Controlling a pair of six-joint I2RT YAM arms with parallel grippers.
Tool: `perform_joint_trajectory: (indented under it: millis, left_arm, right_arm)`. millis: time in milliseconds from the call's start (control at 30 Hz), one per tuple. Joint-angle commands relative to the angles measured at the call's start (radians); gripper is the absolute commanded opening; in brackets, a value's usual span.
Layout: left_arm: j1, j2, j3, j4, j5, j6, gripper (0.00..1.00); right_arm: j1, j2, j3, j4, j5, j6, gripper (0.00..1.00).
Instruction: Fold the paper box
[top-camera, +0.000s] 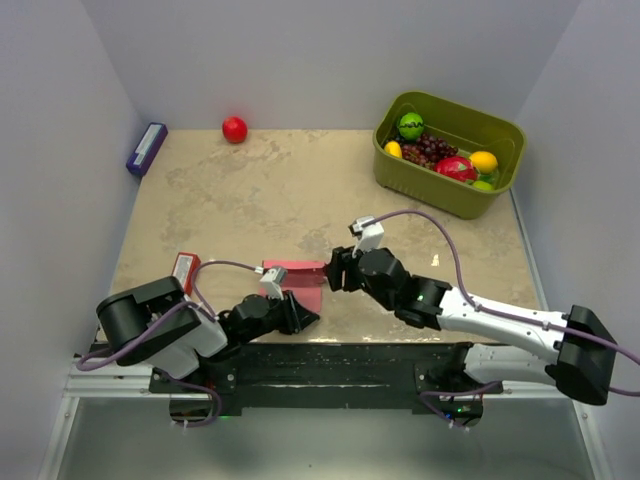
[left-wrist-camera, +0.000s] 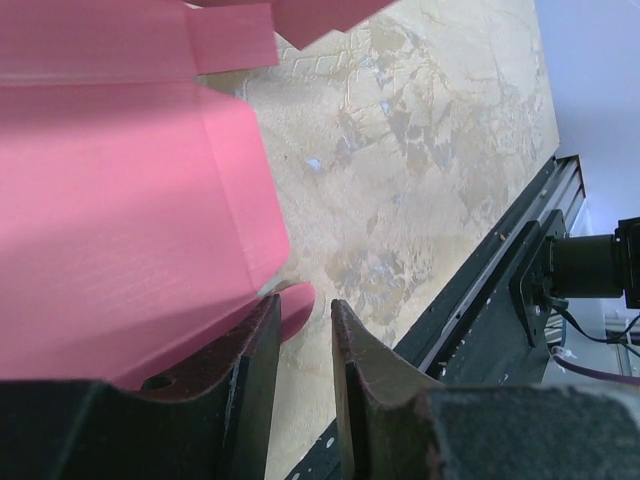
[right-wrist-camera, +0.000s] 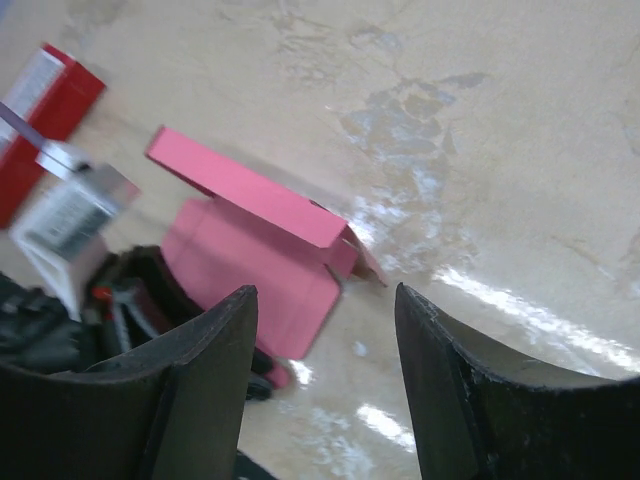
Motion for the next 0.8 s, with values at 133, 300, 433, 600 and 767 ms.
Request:
perform_joint_trajectory:
  millis: [133,300,433,600,767]
  left_arm:
    - [-0.025,0.069,-0.056,0.017,-0.015,-0.011,0.32]
    - [-0.032,0.093,-0.056,0.041,-0.011,-0.016,0.32]
    - [-0.035,0.104,-0.056,0.055,-0.009,-0.016,0.32]
    - [-0.035,0.115,-0.054,0.069,-0.005,-0.017,0.32]
    - [-0.037,0.127,-0.056,0.084,0.000,-0.020,0.32]
  right_arm:
    - [-0.001,0.157,0.250,-0.191,-0.054,0.285,0.59]
    - [-0.003,0.297,0.350,-0.254,-0.054,0.266,0.57]
    - [-0.004,0.346,0.367,-0.223,-0.082,0.263,0.54]
    - [-0.003,0.362,0.371,-0.171,-0.085,0.210,0.50]
    - [0.014,0.372,0.396,-0.157,-0.068,0.119,0.49]
